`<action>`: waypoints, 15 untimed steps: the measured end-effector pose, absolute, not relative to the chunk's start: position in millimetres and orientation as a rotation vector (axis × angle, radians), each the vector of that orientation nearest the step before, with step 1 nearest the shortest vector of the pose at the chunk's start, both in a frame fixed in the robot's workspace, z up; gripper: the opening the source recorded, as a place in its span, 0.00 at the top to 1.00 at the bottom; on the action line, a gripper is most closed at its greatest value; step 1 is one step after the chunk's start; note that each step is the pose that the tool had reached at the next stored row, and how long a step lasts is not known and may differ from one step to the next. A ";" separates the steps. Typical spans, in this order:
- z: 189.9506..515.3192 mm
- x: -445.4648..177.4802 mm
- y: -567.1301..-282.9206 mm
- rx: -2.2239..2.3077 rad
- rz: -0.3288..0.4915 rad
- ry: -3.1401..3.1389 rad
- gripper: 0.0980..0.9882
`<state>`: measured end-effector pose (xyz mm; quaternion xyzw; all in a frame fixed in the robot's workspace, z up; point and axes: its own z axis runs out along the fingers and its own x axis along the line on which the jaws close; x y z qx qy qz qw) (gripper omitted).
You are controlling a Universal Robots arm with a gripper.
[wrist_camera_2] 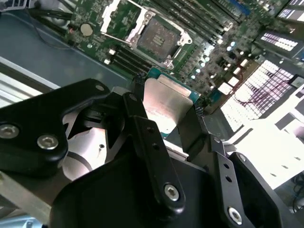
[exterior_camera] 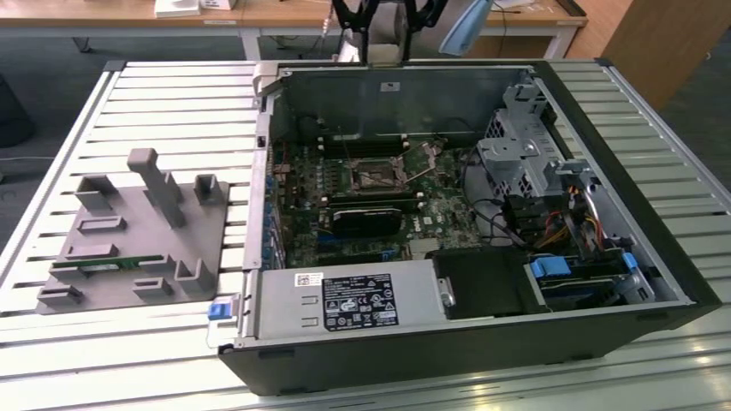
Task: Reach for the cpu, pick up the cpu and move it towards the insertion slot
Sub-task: 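Pick up the cpu and move it towards the insertion slot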
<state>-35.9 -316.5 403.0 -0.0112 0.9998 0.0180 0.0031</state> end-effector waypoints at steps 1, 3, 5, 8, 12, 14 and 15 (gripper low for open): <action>402.8 -33.2 -315.5 -0.035 0.056 3.135 0.51; 402.2 -28.2 -314.7 -0.035 0.056 3.134 0.51; 401.6 -24.4 -314.1 -0.035 0.056 3.133 0.51; 401.0 -18.2 -312.9 -0.035 0.056 3.132 0.51; 400.7 -17.0 -312.7 -0.035 0.056 3.130 0.51; 400.7 -17.0 -312.7 -0.035 0.056 3.130 0.51; 400.7 -16.9 -312.7 -0.035 0.056 3.130 0.51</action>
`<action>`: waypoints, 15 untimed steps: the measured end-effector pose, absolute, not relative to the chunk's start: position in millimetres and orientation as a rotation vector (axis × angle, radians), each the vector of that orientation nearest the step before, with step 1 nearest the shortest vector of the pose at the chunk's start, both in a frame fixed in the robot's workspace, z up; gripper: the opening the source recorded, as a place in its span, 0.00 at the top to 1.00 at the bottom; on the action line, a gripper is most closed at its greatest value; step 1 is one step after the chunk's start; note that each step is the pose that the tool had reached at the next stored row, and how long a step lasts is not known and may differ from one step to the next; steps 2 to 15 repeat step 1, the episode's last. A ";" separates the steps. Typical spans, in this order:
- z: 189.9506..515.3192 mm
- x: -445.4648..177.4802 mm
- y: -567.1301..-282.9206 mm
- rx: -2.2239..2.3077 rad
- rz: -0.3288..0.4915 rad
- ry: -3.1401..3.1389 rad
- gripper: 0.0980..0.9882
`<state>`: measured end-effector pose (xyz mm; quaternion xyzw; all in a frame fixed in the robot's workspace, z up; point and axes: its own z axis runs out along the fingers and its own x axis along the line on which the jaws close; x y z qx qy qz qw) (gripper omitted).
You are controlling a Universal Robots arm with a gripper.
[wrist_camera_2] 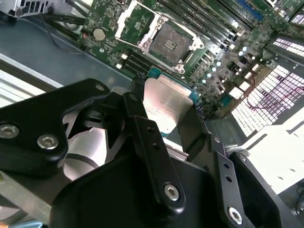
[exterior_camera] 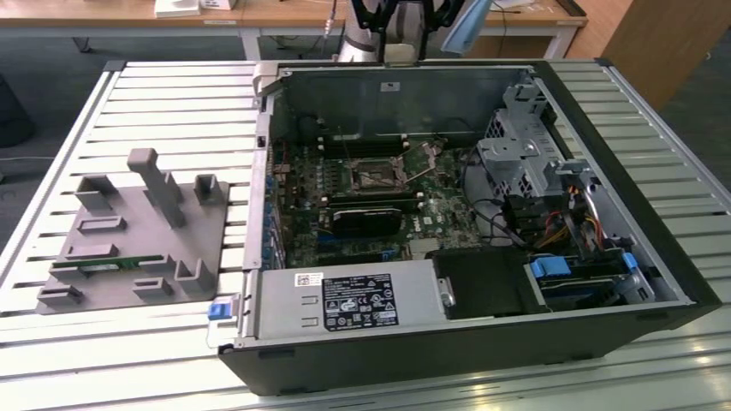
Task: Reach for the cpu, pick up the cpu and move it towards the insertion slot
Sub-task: 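Pick up the cpu and move it towards the insertion slot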
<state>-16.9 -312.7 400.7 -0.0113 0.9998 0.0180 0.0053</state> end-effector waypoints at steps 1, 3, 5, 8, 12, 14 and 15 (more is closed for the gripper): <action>400.7 -16.9 -312.7 -0.035 0.056 3.130 0.51; 400.7 -16.9 -312.7 -0.035 0.056 3.130 0.51; 400.7 -16.9 -312.7 -0.035 0.056 3.130 0.51; 400.7 -16.9 -312.7 -0.035 0.056 3.130 0.51; 400.7 -16.9 -312.7 -0.035 0.056 3.130 0.51; 400.7 -16.9 -312.7 -0.035 0.056 3.130 0.51; 400.7 -16.9 -312.7 -0.035 0.056 3.130 0.51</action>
